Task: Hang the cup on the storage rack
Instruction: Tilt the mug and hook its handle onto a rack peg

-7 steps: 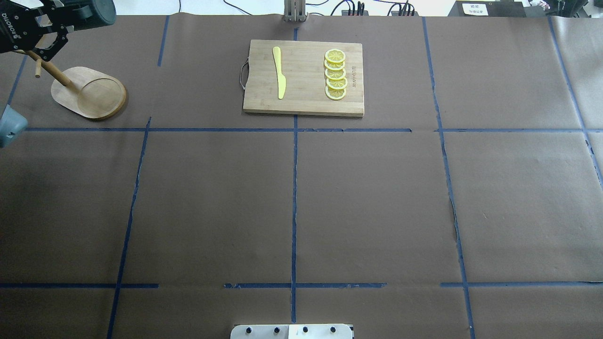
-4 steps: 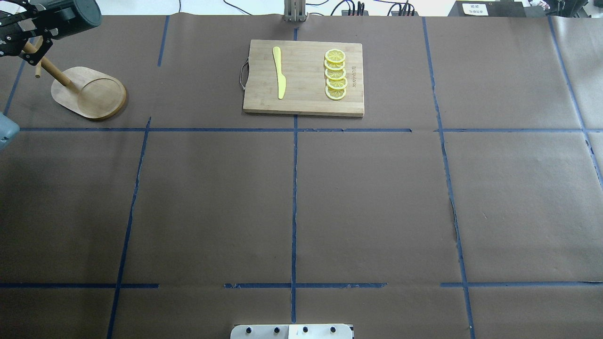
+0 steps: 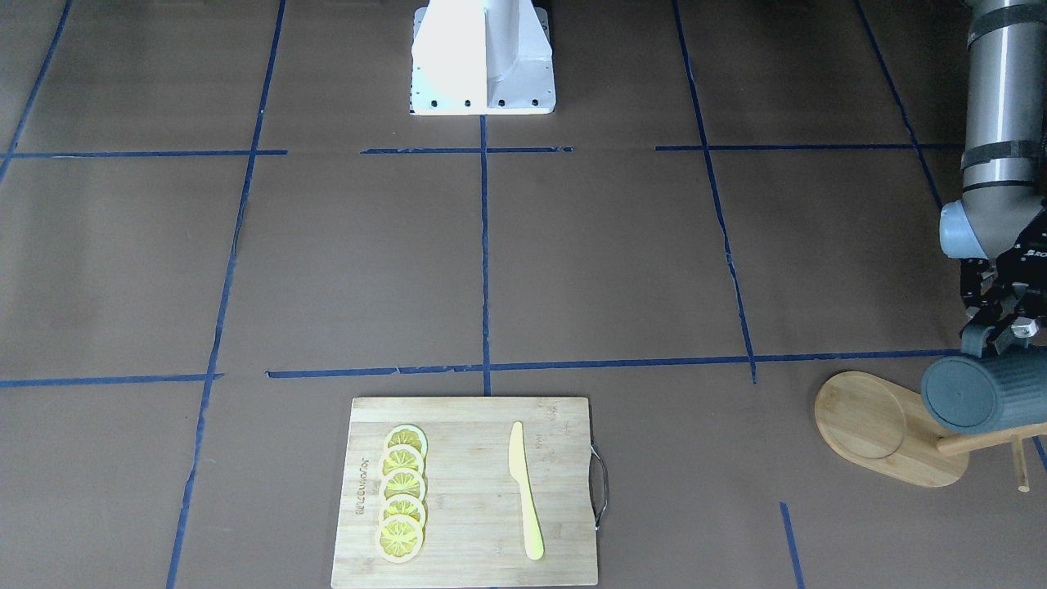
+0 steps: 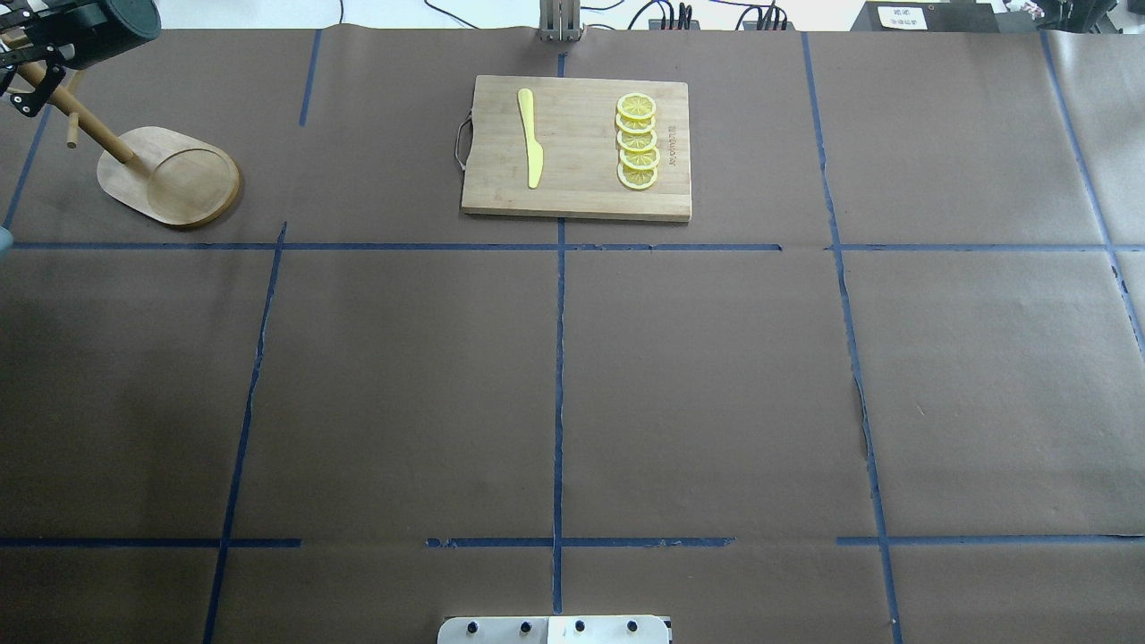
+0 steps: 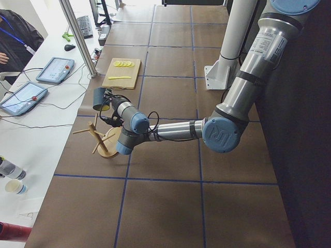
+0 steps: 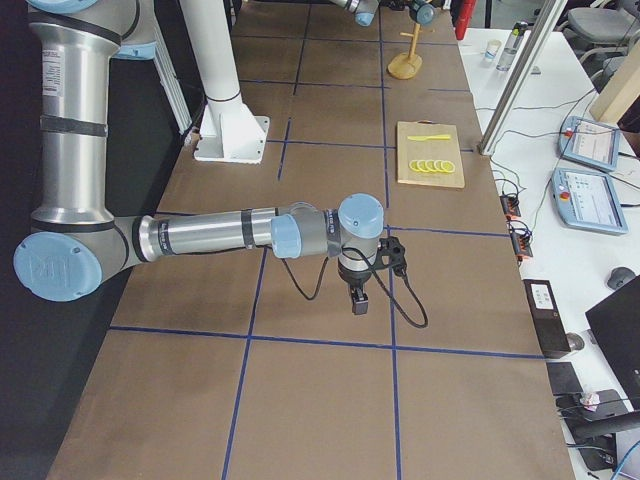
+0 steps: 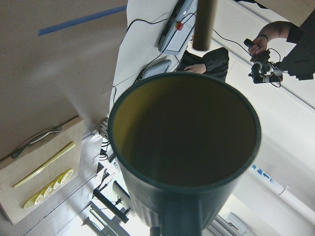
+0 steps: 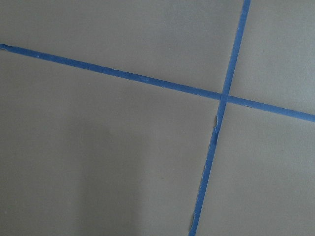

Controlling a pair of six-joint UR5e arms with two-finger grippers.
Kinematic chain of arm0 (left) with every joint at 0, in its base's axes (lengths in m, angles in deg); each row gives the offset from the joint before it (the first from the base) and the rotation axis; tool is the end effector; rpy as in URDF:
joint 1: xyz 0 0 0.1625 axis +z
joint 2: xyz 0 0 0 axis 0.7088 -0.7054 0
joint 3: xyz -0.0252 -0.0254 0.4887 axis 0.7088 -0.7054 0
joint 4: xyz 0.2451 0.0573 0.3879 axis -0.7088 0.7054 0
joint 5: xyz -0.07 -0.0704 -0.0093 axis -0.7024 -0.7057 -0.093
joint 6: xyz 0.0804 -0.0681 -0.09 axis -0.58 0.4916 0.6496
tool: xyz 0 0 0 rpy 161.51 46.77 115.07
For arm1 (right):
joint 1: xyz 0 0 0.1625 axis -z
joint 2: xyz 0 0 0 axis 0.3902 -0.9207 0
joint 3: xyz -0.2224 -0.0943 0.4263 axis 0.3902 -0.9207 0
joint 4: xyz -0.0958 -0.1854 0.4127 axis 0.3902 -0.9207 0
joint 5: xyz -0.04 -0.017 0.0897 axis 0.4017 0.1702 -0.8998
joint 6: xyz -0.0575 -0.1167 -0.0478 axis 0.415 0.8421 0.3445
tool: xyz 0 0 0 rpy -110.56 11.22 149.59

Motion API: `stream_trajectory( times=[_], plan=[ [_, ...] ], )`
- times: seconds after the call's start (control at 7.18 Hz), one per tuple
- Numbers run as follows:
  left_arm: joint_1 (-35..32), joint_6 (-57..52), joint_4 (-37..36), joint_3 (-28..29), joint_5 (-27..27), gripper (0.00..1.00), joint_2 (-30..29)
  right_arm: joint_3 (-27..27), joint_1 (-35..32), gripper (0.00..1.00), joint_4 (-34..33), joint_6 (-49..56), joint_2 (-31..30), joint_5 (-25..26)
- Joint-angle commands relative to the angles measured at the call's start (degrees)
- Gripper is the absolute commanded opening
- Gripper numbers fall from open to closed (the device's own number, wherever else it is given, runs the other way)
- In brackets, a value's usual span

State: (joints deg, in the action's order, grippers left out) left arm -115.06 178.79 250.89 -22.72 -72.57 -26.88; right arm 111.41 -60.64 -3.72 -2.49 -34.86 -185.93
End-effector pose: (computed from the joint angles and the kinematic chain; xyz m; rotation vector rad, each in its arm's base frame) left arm 0.1650 -0.6804 0.5591 -0.4633 2.1598 -1.2209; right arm -0.0191 -0.5079 0.6741 0.1160 -0.7684 -0.1989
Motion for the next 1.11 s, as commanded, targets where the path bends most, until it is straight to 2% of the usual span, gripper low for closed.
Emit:
stream_trajectory(
  times=[0.0, 0.28, 0.56, 0.98],
  plan=[
    [-0.21, -0.03, 4.23, 3.87, 0.09, 0.0, -0.25, 0.32, 0.02, 1.0, 0.0, 0.0, -0.12, 0.0],
    [-0.99, 0.06, 4.68, 4.23, 0.0, 0.0, -0.16, 0.23, -0.07, 1.0, 0.0, 0.0, -0.12, 0.0],
    [-1.09, -0.12, 7.57, 7.56, 0.0, 0.0, -0.16, 0.32, 0.02, 1.0, 0.0, 0.0, -0.12, 0.0],
    [-1.17, -0.38, 7.67, 10.46, 0.0, 0.0, -0.07, 0.32, -0.07, 1.0, 0.0, 0.0, -0.12, 0.0]
  ],
)
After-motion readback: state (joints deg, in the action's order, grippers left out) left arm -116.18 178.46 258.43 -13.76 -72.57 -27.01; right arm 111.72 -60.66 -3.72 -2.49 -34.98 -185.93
